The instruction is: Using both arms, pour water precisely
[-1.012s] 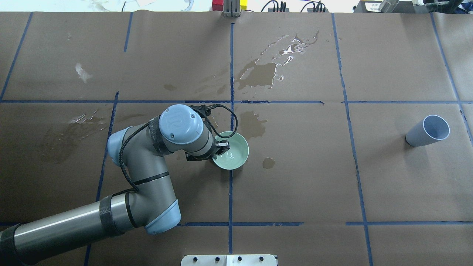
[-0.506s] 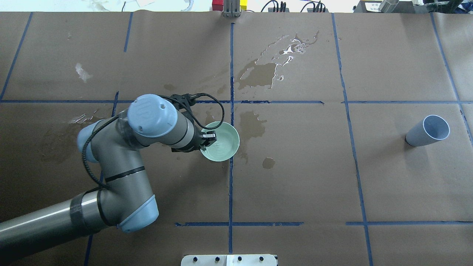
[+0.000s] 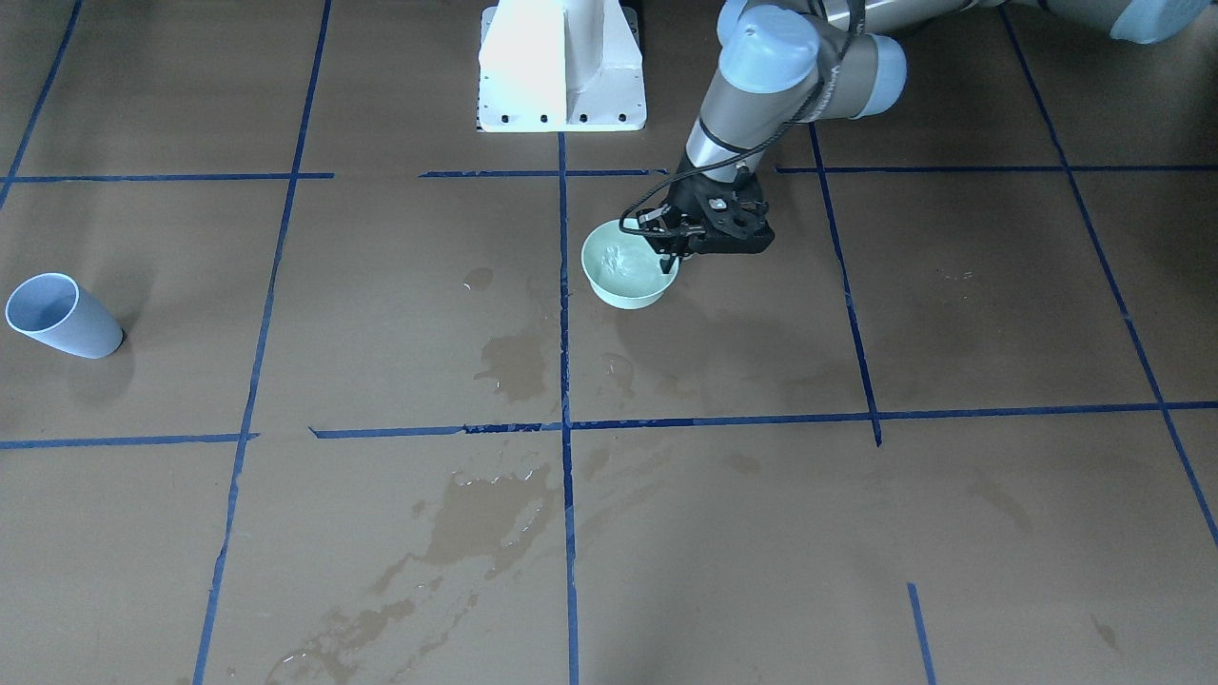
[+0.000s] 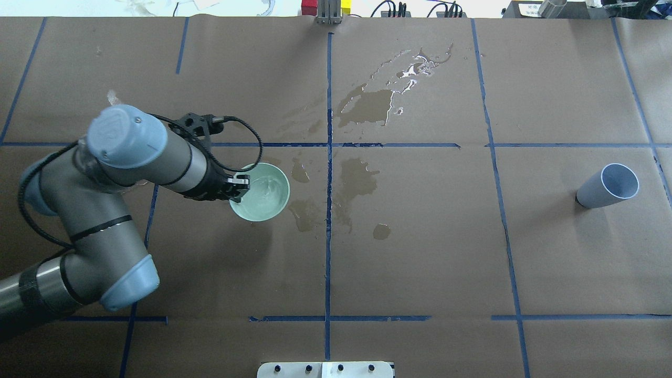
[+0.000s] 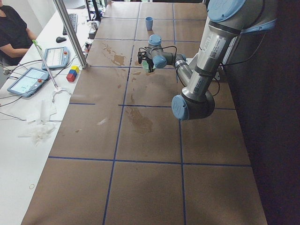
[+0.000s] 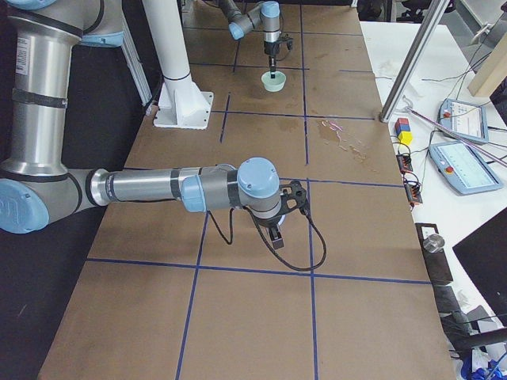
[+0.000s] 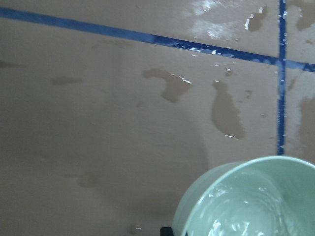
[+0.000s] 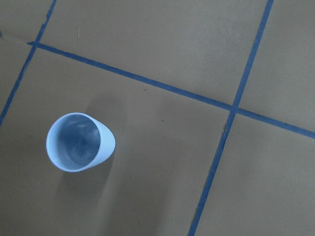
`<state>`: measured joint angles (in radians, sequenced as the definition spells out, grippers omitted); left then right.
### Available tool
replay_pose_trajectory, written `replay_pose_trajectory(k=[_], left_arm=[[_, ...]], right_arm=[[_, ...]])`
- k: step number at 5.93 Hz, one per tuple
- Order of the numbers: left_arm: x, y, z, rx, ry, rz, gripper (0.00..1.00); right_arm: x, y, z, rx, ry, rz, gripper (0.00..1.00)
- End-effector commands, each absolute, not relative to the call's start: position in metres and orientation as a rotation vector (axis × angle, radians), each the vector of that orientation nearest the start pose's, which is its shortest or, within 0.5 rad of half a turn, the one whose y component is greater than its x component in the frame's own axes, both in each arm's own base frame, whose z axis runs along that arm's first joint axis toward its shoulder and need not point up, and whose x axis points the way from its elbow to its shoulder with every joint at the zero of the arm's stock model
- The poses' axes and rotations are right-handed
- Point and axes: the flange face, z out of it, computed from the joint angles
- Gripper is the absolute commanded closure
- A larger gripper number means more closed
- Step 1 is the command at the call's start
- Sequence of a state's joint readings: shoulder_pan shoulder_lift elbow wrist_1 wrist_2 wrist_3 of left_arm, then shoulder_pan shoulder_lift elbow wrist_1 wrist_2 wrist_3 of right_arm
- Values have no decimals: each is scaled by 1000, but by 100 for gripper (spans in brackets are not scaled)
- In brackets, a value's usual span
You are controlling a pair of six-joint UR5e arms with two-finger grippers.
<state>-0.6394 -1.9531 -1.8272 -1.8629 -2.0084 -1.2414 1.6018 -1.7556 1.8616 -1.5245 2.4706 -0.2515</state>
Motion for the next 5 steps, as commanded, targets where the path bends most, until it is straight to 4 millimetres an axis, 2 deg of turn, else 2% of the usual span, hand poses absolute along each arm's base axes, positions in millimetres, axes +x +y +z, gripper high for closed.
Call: replay_pose_trajectory(k=[1,2,3,4,5], left_arm=[[347,-447,395,74,980,52,100],[304,-455,433,74,959,109,100],[267,-462,480,74,927,173,100],[243,-475,518,69,912,224,100],[207,-490,566,28,946,261,100]], right_arm=[[64,-415,598,196,-873,-285,0],[62,-415,598,194,-872,-288,0],[63,-417,597,195,-859,-289,0],[63,-416,598,193,-859,-288,0],[63,-415,597,194,-859,-289,0]])
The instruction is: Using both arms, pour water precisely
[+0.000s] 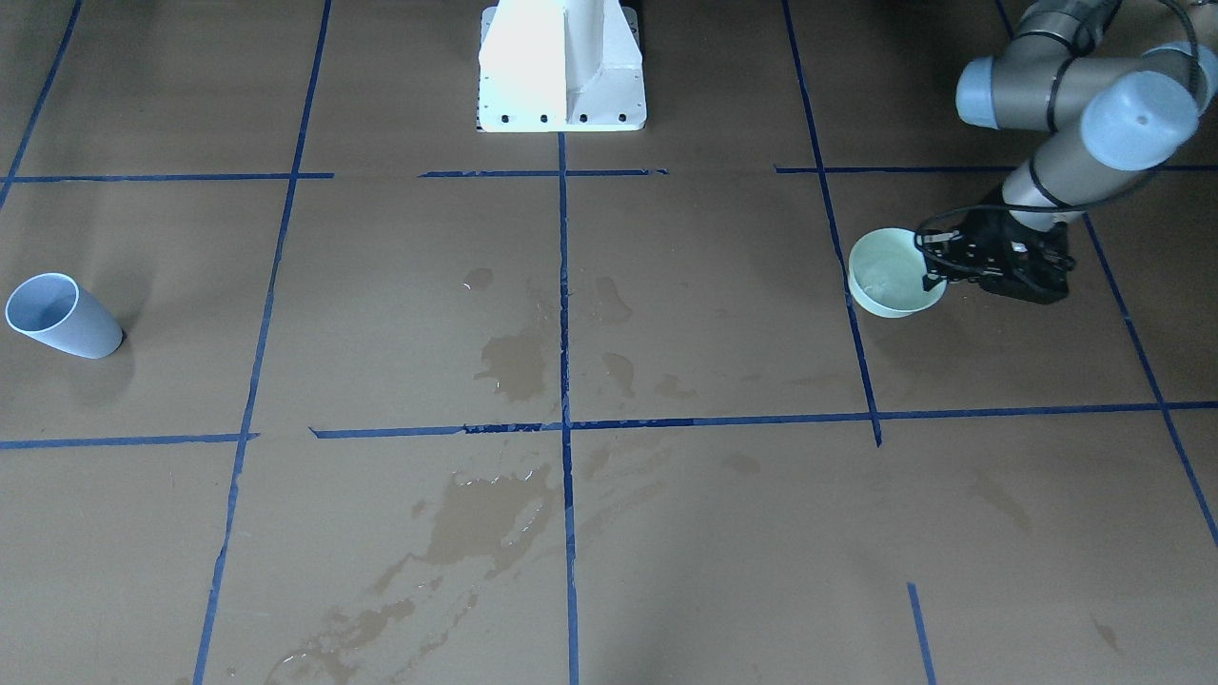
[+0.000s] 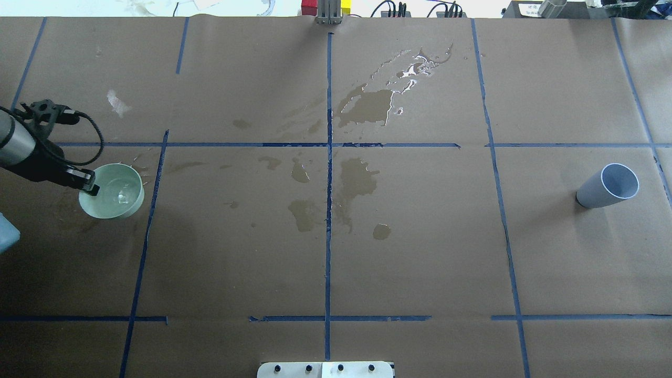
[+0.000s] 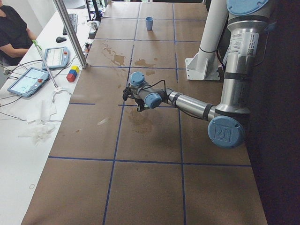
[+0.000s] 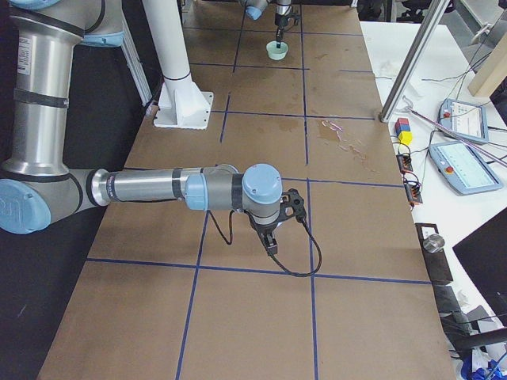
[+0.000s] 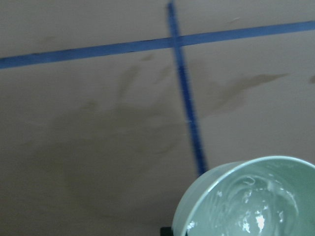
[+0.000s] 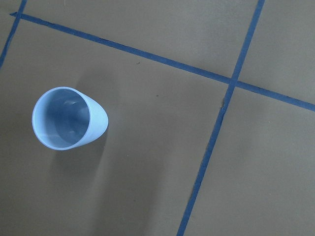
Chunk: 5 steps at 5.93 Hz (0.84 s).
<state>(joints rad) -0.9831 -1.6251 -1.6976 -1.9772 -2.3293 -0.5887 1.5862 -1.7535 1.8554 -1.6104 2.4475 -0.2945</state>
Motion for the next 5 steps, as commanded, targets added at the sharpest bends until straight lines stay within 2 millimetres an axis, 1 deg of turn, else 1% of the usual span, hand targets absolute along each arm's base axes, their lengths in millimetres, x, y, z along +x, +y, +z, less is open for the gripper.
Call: replay_pose_trajectory(k=[1,3,4,5], left_arm=[[174,-486,602,34,941,301,100],[167,-472,618,9,945,300,97],[167,-471,623,0,942,294,95],[171,-473,631,-17,937,295,92]], right_arm=[[63,-416,598,192,-858,-288,0],[63,-416,597,194,-855,-288,0],[63,-416,597,195,-854,-288,0],[63,-416,597,193,-855,-287,0]])
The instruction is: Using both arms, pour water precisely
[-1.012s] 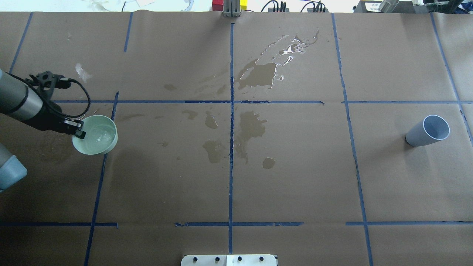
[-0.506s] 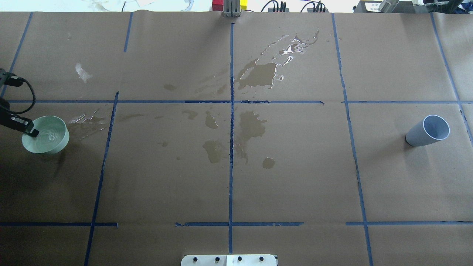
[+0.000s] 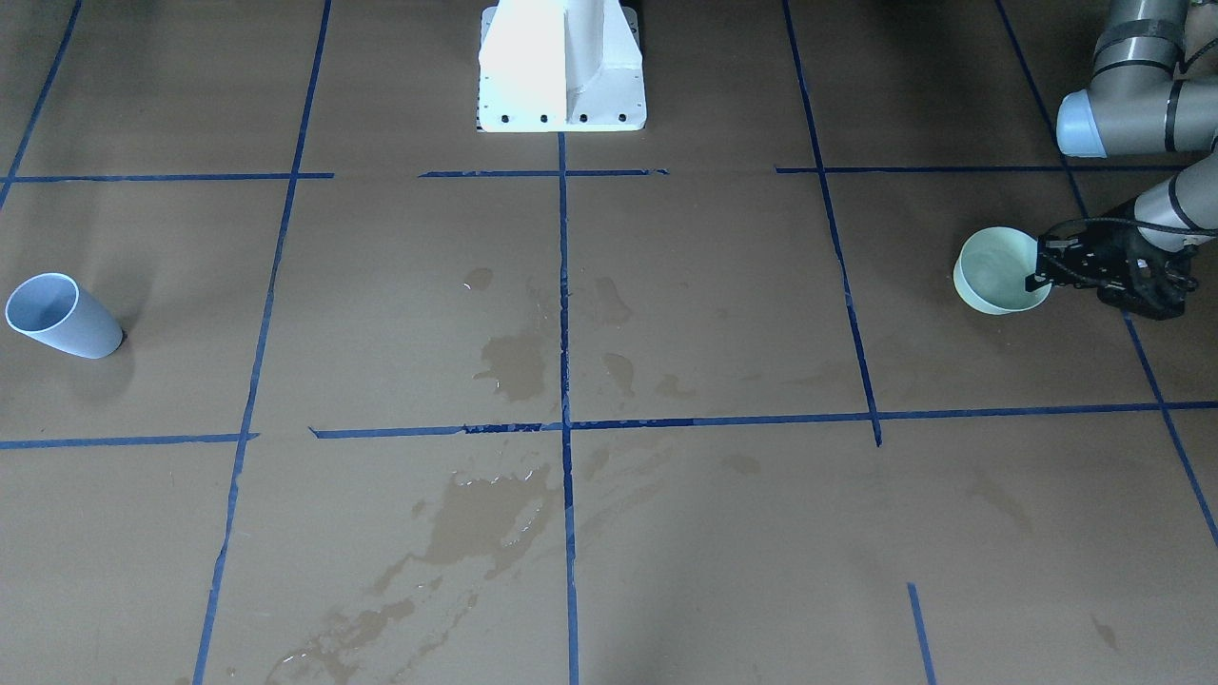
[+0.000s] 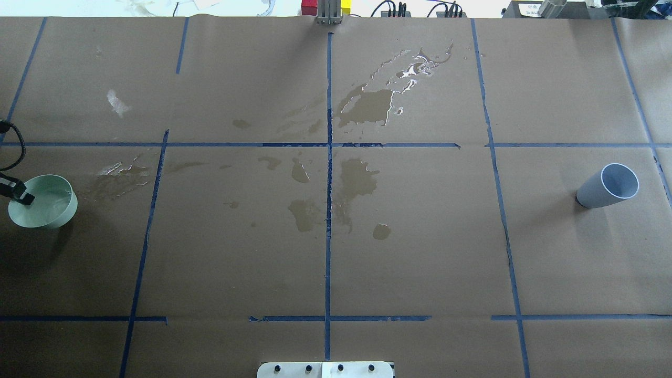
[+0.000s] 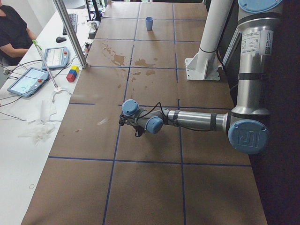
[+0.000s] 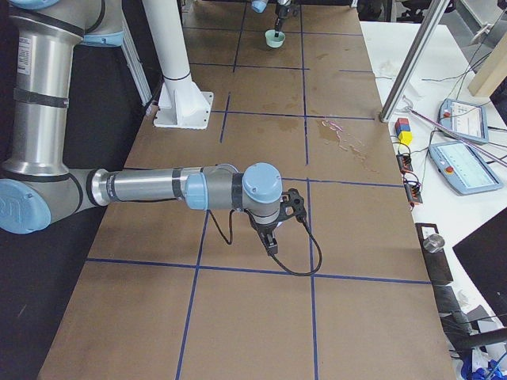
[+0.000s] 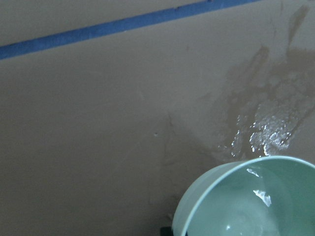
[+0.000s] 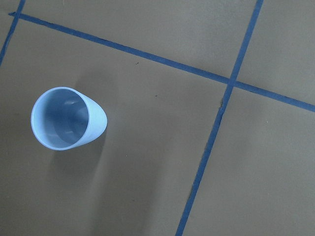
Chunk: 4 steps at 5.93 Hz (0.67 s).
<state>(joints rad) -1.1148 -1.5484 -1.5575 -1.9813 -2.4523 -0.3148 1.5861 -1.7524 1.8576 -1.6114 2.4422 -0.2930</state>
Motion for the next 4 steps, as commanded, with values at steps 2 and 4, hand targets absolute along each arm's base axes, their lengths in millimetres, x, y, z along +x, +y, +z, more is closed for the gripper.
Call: replay_pose_trajectory(k=[2,4], left_arm=[[173,-475,639,-30,932,289,83],[175,-477,657,-11,939,299,76]], right_arm=[[63,-416,597,193,-855,-287,0],[63,-416,596,195,-854,-288,0]])
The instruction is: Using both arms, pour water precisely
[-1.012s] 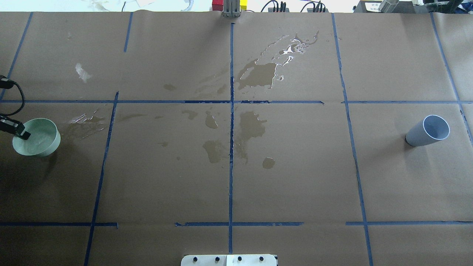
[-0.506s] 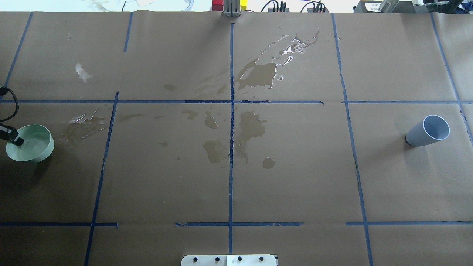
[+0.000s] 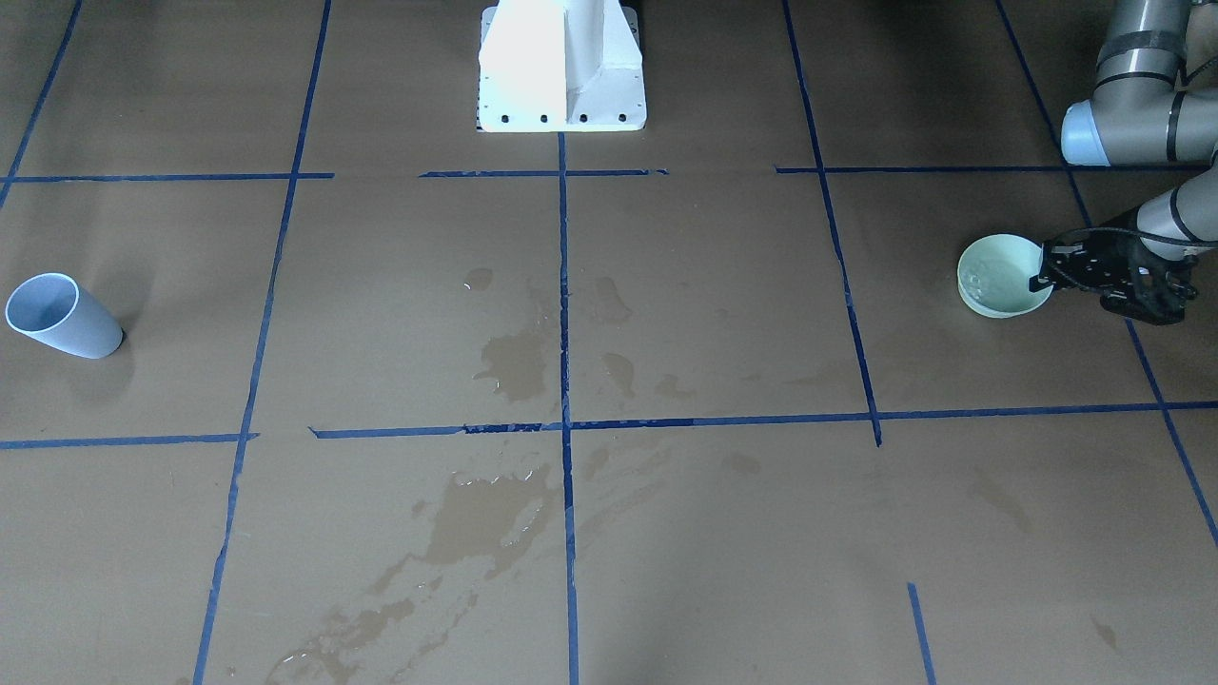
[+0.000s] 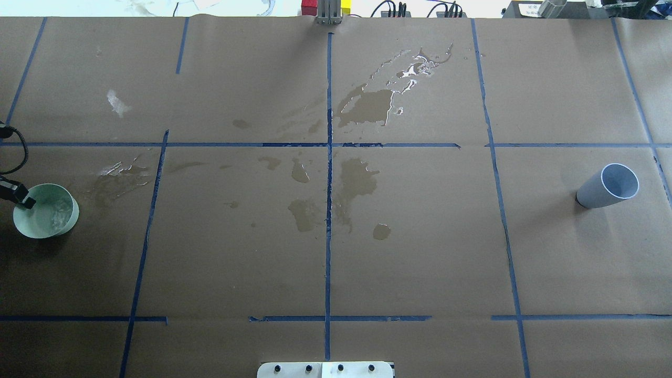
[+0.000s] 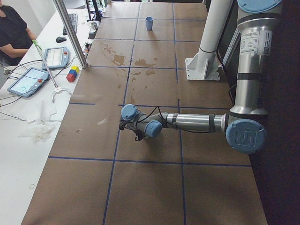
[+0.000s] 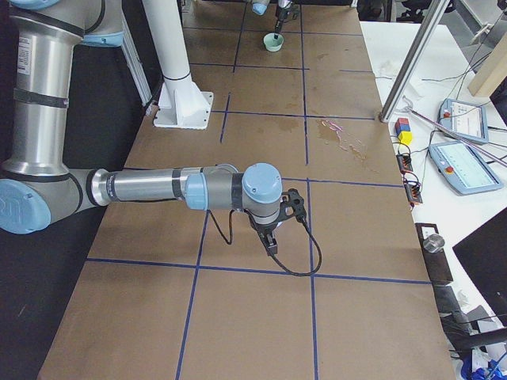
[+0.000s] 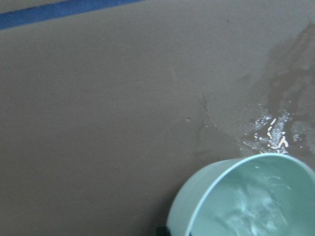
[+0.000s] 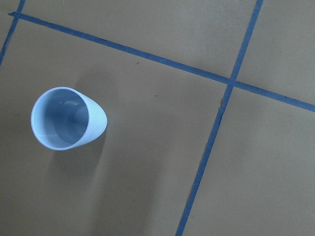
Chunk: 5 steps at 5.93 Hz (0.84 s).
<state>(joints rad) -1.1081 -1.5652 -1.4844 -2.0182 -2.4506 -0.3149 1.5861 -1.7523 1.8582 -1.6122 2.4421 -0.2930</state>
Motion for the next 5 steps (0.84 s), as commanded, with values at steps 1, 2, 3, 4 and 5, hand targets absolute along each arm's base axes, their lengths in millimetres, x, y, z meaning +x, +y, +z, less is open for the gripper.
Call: replay_pose_trajectory(k=[1,2,3,4,5], left_arm=[[176,-478,657,-4,943,301,47],[176,-480,643,21,954,311,22],[172,-479,629,49,960,317,0],[148,-475,613,96,967,294,0],[94,-475,608,150,948,197,0]], right_arm=[[63,-417,595,197,-856,-289,0],[63,-417,595,197,-856,-289,0],[63,-415,599,190,-855,-286,0],[63,-406,605,176,-857,-279,0],[63,-403,604,177,-856,-280,0]])
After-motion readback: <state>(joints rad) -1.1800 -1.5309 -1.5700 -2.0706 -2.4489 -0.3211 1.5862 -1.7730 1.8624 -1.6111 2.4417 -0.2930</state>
